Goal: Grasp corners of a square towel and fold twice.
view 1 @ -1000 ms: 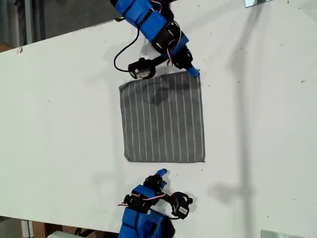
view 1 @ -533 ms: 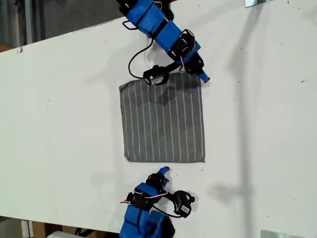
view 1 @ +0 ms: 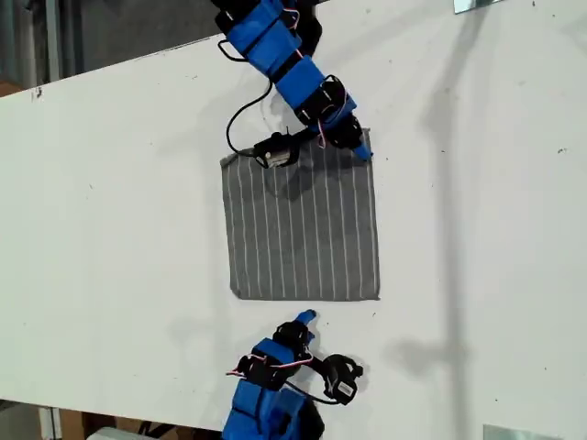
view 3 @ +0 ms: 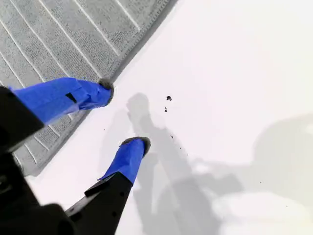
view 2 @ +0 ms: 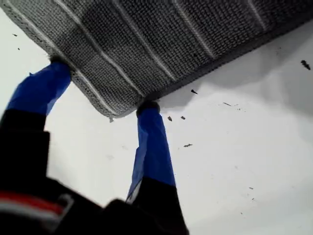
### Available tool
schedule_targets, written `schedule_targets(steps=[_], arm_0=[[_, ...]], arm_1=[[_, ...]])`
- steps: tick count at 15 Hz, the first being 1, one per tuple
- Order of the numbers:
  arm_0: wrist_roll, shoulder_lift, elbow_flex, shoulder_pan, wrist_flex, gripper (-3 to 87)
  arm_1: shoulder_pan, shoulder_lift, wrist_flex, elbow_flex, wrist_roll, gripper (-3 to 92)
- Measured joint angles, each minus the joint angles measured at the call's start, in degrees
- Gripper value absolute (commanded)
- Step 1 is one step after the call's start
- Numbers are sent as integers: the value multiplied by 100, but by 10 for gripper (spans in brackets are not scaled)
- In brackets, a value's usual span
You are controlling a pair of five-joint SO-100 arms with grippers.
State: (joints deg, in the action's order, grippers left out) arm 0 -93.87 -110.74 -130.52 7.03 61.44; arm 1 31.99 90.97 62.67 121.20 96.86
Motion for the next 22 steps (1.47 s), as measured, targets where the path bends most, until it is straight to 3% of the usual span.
schedule_targets(steps=[2, 4, 5, 9, 12, 18, 22], arm_0=[[-79, 0, -97, 53, -70, 192], [-141, 0, -114, 132, -105, 192], [-158, 0, -141, 149, -114, 192], [-193, 44, -149, 211, -185, 194], [-325, 466, 483, 483, 158, 200], [466, 5159, 6170, 984, 1986, 234], [308, 5590, 6943, 1230, 2259, 246]], arm_1=[[35, -246, -378, 0, 26, 225], [114, -343, -624, -9, 79, 41], [132, -369, -686, -18, 97, -1], [141, -387, -773, -62, 123, -1], [141, -422, -817, -62, 123, -1], [220, -439, -826, -70, 167, -1], [237, -439, -826, -70, 202, -1]])
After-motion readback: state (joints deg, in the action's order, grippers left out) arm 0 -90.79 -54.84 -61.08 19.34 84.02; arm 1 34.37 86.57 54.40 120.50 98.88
